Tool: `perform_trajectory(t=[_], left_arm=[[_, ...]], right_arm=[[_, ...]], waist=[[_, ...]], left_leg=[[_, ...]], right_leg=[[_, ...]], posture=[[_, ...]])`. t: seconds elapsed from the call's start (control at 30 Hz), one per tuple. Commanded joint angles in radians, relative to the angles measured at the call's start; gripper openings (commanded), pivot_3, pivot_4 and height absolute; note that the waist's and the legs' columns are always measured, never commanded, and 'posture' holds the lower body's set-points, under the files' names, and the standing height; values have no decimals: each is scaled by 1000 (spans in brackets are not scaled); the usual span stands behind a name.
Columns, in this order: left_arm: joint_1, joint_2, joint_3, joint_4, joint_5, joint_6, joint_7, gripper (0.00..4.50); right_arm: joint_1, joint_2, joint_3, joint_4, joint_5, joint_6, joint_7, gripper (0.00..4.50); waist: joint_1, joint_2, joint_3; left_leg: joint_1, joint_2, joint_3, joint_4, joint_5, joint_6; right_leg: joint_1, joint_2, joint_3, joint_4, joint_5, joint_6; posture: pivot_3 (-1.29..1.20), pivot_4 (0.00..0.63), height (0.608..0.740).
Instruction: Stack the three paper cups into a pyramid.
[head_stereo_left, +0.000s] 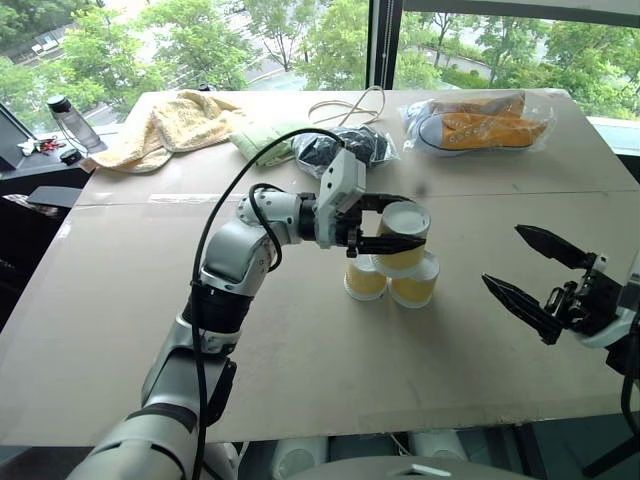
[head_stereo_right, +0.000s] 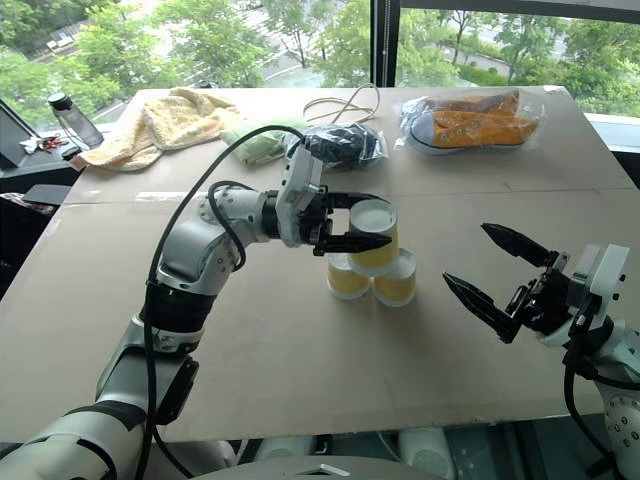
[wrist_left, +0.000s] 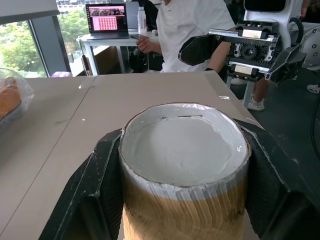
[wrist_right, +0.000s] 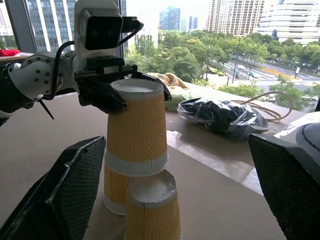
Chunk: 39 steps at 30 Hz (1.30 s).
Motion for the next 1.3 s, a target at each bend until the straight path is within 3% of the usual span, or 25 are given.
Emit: perform_trajectory(t=[0.03, 0.2, 0.23, 0.33, 0.53, 0.83, 1.07, 1.3], left_arm=[[-1, -12, -4, -9, 6, -25, -13, 2447], [13, -38, 5, 4, 12, -54, -12, 2447], [15, -41, 4, 5, 12, -56, -12, 3455], [20, -52, 7, 2, 11, -57, -9, 4446], [13, -48, 34, -30, -10, -39, 1, 4446], [-29, -32, 237, -179, -193, 92, 167, 4446], [403, 211, 285, -308, -13, 72, 265, 4446], [773, 179, 326, -290, 111, -103, 381, 4446]], right_arm=[[-7, -1, -14, -17, 8, -23, -3, 4500], [-5, -5, -19, -9, 8, -29, 6, 4500], [-4, -5, -18, -8, 7, -30, 7, 4500], [-8, -6, -13, -9, 5, -30, 5, 4500], [-13, -9, -6, -13, 6, -22, -1, 4500], [-30, 2, 42, 51, -13, -27, 24, 4500], [-31, -9, 82, 262, -101, -101, 156, 4500], [-79, -25, 118, 520, -195, -201, 283, 4500]], waist=[[1, 0, 0], [1, 0, 0], [1, 0, 0], [1, 0, 0], [0, 0, 0], [-1, 0, 0], [-25, 2, 0], [-7, 1, 0]], left_leg=[[0, 0, 0, 0, 0, 0], [0, 0, 0, 0, 0, 0], [0, 0, 0, 0, 0, 0], [0, 0, 0, 0, 0, 0], [0, 0, 0, 0, 0, 0], [0, 0, 0, 0, 0, 0], [4, 2, 1, -4, 0, 0], [3, 1, 1, -2, 0, 0]], right_leg=[[0, 0, 0, 0, 0, 0], [0, 0, 0, 0, 0, 0], [0, 0, 0, 0, 0, 0], [0, 0, 0, 0, 0, 0], [0, 0, 0, 0, 0, 0], [0, 0, 0, 0, 0, 0], [0, 0, 3, 0, 0, 0], [1, -5, 2, 0, 0, 0]], posture=[[0, 150, 740], [0, 150, 740], [0, 150, 740], [0, 150, 740], [0, 150, 740], [0, 150, 740], [0, 150, 740], [0, 150, 740]])
